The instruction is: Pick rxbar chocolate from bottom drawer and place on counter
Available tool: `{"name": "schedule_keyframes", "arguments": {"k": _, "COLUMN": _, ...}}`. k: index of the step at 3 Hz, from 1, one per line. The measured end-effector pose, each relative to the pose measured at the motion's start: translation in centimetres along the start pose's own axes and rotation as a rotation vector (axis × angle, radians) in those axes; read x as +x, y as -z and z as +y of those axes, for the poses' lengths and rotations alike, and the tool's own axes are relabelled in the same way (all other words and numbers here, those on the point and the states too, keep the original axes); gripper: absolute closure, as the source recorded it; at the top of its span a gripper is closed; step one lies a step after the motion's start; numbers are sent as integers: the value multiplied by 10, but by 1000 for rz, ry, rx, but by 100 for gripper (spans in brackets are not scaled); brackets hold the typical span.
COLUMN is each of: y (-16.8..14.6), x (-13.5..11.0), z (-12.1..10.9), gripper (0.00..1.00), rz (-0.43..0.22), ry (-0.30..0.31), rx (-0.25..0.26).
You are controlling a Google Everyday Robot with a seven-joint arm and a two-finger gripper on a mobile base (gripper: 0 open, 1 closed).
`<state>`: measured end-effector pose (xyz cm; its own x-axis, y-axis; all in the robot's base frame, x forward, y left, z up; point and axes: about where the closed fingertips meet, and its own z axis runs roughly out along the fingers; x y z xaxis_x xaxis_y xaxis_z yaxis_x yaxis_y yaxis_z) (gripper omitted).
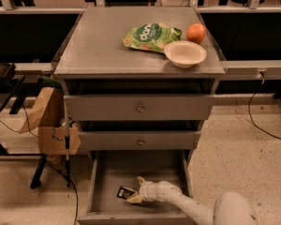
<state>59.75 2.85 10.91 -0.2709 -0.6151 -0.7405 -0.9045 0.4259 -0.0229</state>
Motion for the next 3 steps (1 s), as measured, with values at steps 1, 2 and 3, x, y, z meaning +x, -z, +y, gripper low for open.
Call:
{"name": "schedule_keyframes", "arguments": {"k": 1, "y": 1, "x": -2, "z": 0, "gripper": 69, "rz": -1, "ry": -1, "rx": 0}}
{"name": "schedule_keyframes", "arguments": {"k": 2, "y": 3, "x": -7, "z": -1, "gripper": 100, "rz": -4, "ry": 0, "rx": 3}}
{"name": "schedule_keyframes", "arguments": {"k": 3, "y": 2, "x": -7, "z": -1, "gripper": 100, "rz": -8, "ry": -3, "rx": 5}}
